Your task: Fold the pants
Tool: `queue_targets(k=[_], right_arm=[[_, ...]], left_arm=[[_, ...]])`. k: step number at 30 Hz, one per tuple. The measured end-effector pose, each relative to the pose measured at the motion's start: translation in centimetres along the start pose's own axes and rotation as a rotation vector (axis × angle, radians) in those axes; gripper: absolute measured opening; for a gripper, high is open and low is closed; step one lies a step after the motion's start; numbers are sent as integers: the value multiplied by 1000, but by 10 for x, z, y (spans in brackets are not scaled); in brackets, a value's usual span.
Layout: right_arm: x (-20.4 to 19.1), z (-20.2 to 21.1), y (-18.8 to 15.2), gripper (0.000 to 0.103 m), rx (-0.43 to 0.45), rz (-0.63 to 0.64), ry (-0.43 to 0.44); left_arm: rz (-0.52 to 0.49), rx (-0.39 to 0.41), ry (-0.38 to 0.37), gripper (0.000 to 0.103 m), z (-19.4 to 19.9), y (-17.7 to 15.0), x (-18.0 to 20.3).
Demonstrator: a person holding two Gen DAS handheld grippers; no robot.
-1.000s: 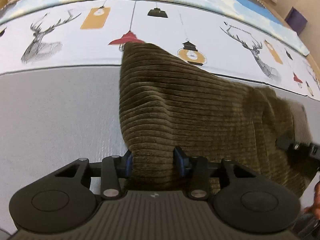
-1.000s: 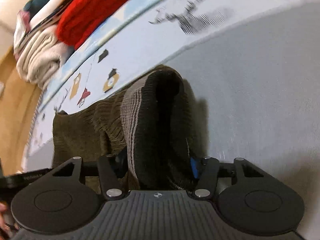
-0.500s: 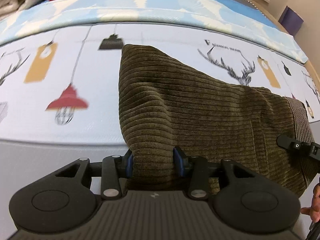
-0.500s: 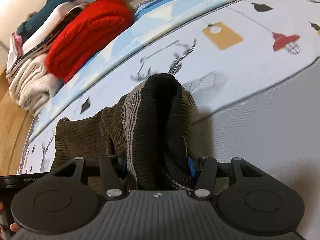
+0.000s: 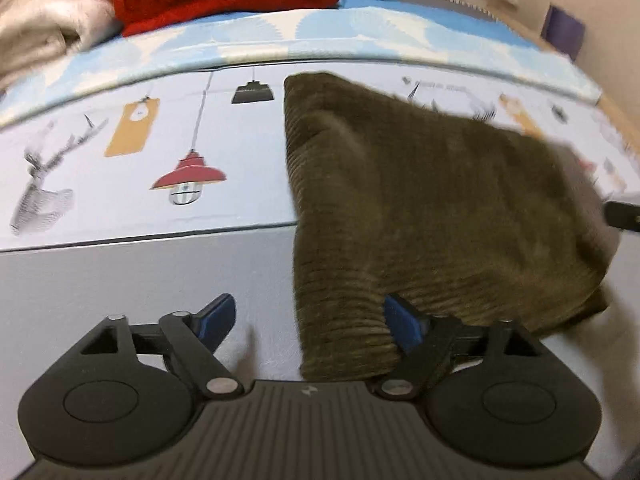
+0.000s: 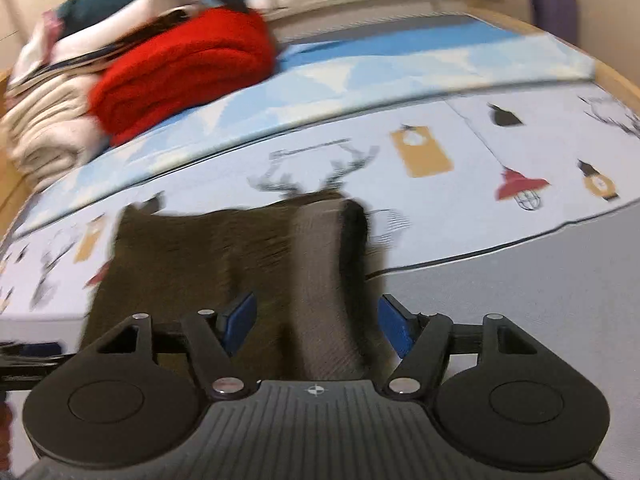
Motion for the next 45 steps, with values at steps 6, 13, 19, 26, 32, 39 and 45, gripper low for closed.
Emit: queue_targets(k=[6, 13, 19, 26, 32, 39, 45], right_arm=[[-39, -34, -60, 65, -22, 325, -166], [-16, -3, -38, 69, -62, 82, -136], [-32, 98, -62, 88, 56, -1, -129], [-53, 181, -101, 94, 191, 95, -210], [-67, 202, -114, 94, 191, 127, -216], [-77, 214, -114, 94, 223, 176, -240], [-75, 213, -107, 94, 229, 179, -242]], left_arm=[[-175, 58, 116, 103, -20, -4, 15], [-103, -16, 87, 103, 30, 5, 17], [-38, -12, 12, 103, 125, -22, 42], [22, 11, -43, 103, 185, -72, 64], [-10, -10, -49, 102, 195, -90, 74], [17, -17, -115, 102, 197, -94, 73], [16, -20, -76, 102, 193, -89, 69]])
Point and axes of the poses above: each gripper's, at about its wrist camera, not at the fingertips, and z roughly against the way its jaws point, x to its right, y to its top, the point moved 5 cm from there along -z, roughly the way its jaws point, and after that the axes turned 13 degrees about -y, right-handed, at the moved point
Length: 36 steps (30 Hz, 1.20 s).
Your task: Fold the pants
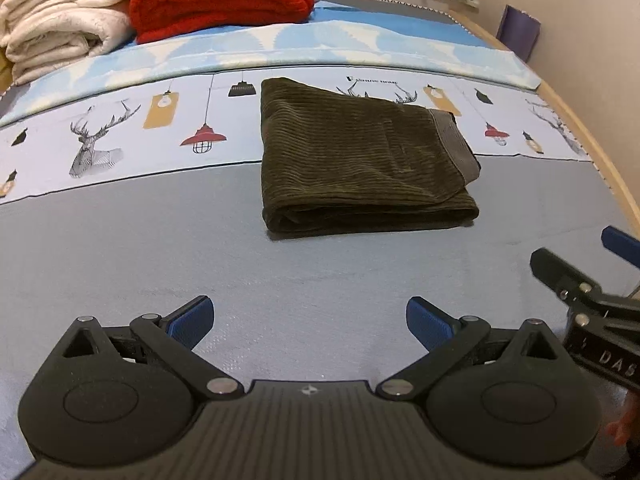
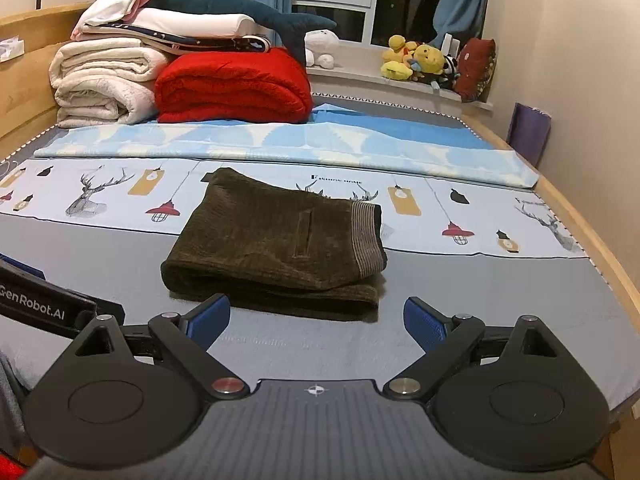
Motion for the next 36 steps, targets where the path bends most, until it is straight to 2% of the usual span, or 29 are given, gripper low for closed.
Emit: queue_targets(k=[36], right_arm=[[-5, -4, 4, 94, -8, 25, 14]], left_arm=[[-34, -19, 27, 102, -3, 5, 6]])
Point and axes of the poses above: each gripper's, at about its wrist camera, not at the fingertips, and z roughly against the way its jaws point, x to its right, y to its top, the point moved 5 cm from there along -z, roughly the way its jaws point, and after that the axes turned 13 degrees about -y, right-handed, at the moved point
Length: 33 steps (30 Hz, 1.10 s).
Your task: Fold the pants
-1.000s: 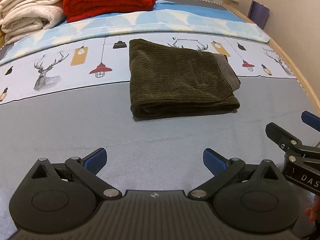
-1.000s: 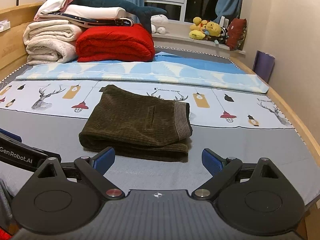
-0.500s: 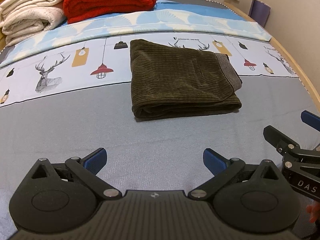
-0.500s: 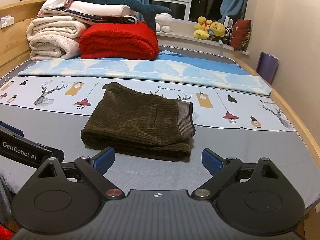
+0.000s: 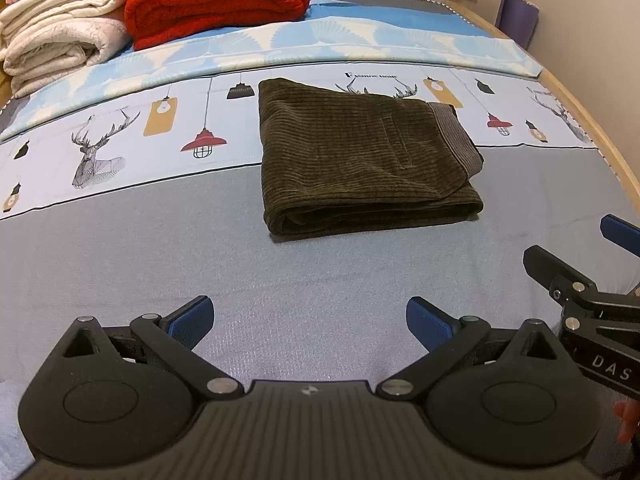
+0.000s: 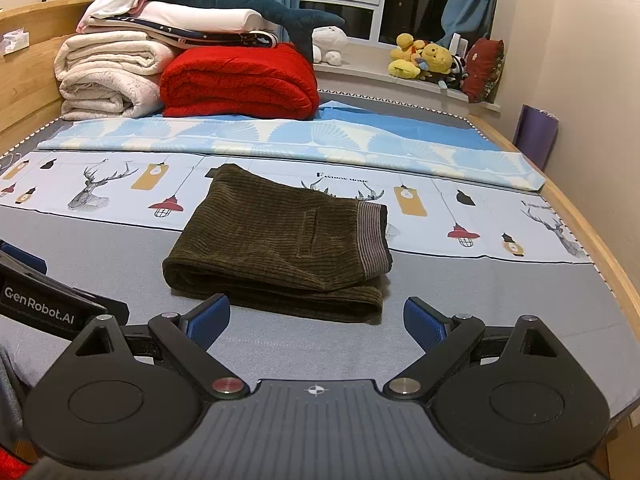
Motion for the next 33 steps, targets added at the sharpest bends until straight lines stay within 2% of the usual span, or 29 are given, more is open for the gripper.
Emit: queue_targets(k=[33], right_arm=[[0, 1, 1, 94, 7, -5, -2]], left_arm=[[-7, -11, 15, 102, -3, -3, 2]])
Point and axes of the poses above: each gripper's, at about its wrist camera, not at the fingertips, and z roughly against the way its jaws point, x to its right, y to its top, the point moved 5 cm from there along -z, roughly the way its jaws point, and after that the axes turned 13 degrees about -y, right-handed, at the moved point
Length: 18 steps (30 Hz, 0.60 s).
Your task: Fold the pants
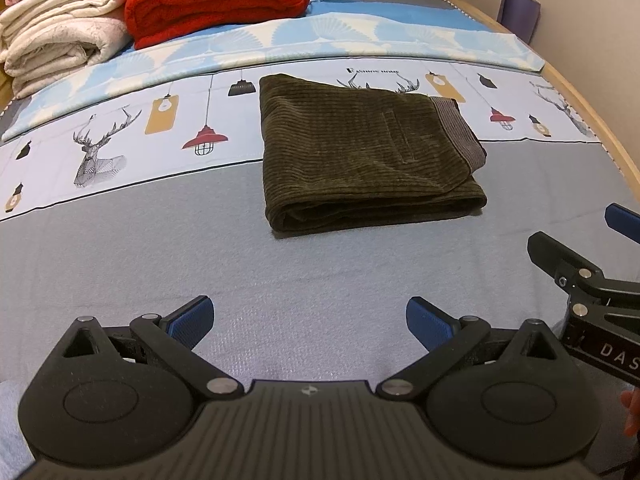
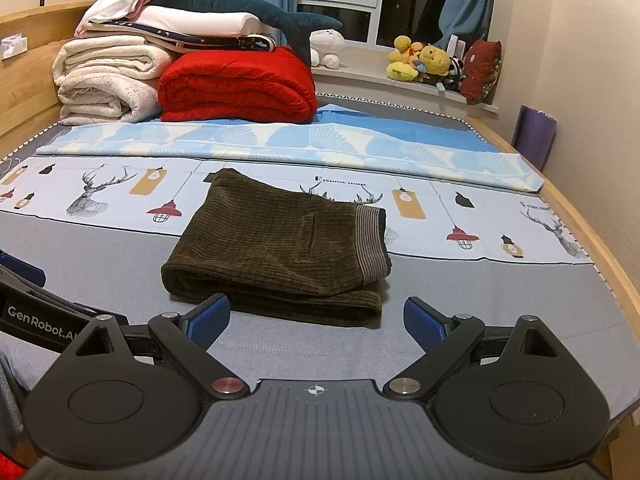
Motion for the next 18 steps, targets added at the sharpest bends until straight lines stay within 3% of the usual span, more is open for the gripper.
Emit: queue_targets(k=[18], right_arm=[[-13, 2, 1, 94, -3, 3, 10]], left_arm=[[-14, 7, 34, 102, 2, -1, 0]])
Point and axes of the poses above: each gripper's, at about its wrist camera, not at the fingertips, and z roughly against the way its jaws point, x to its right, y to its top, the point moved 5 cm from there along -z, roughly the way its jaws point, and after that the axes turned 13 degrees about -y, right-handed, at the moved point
